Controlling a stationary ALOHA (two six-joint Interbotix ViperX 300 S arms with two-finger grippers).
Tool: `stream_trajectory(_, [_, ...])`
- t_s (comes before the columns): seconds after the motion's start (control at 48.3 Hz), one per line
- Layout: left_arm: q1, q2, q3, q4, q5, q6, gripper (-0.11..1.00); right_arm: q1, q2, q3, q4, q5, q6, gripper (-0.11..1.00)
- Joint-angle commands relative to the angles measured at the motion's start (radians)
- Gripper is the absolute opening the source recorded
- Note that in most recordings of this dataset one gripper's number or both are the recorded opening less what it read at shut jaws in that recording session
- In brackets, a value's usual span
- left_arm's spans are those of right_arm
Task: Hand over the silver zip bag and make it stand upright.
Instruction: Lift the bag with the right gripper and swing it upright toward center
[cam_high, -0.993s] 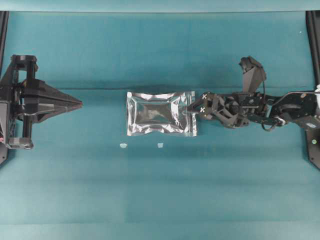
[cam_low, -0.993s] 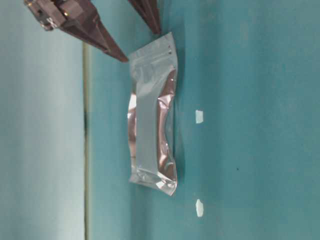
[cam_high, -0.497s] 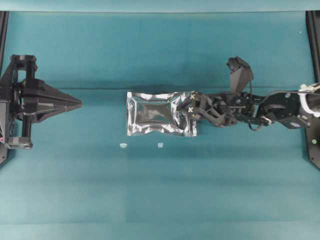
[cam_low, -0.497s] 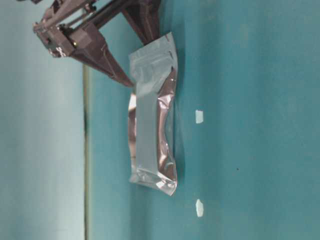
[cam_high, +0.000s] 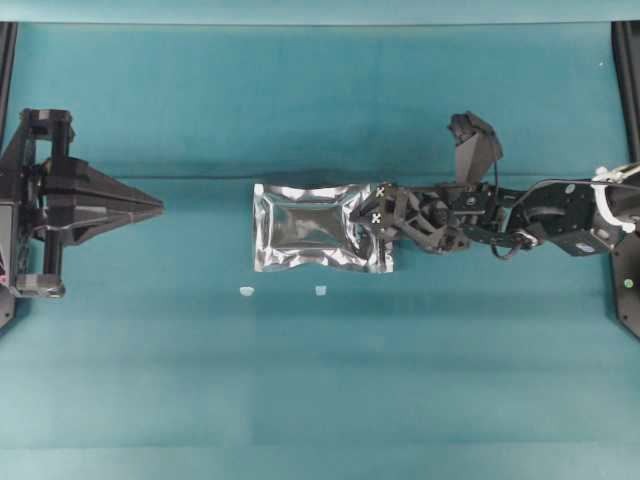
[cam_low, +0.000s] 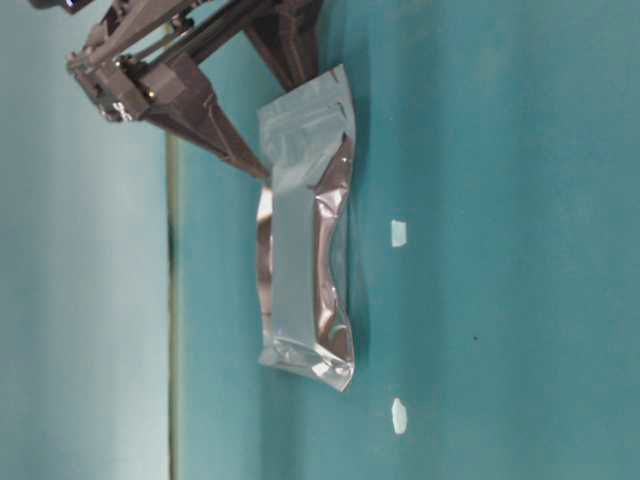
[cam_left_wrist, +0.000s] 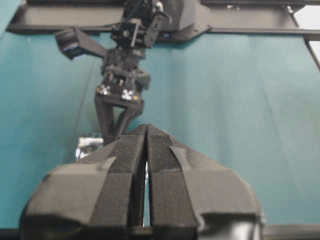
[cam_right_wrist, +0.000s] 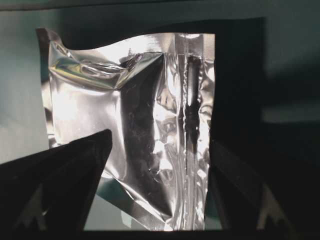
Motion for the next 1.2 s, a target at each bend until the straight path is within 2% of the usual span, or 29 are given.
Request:
stream_trajectory(0.0, [0.000, 0.002, -0.014, 0.003, -0.005, -0.002, 0.00, -0.003, 0.009, -0.021, -0.003, 0.028, -0.006, 0.83])
stream_trajectory(0.103, [0.000, 0.002, -0.014, 0.002, -0.005, -0.002, 0.00, -0.006, 0.011, -0.034, -0.003, 0.064, -0.025, 0.66])
stream_trajectory(0.29, [0.000, 0.002, -0.012, 0.003, -0.005, -0.002, 0.00, -0.012, 0.005, -0.054, -0.005, 0.092, -0.074, 0.17])
stream_trajectory(0.373, [0.000, 0.002, -0.012, 0.002, -0.005, 0.000, 0.00, -0.018, 0.000, -0.060, -0.003, 0.091, -0.092, 0.02])
stream_trajectory(0.662, [0.000, 0.002, -0.011, 0.003, -0.005, 0.000, 0.00, -0.028, -0.029, -0.074, -0.005, 0.112, -0.143, 0.01])
stream_trajectory(0.766, [0.000, 0.002, -0.011, 0.003, 0.005, -0.002, 0.00, -0.028, -0.061, -0.101, -0.014, 0.169, -0.193, 0.01])
stream_trajectory(0.869, [0.000, 0.002, -0.011, 0.003, 0.026, -0.006, 0.00, -0.029, -0.101, -0.153, -0.038, 0.284, -0.273, 0.01])
stream_trajectory(0.993, [0.000, -0.003, -0.011, 0.002, 0.041, -0.008, 0.00, -0.032, -0.147, -0.255, -0.074, 0.486, -0.393, 0.01])
stream_trajectory(1.18, [0.000, -0.021, -0.009, 0.003, 0.044, -0.008, 0.00, -0.046, -0.195, -0.391, -0.084, 0.746, -0.555, 0.01])
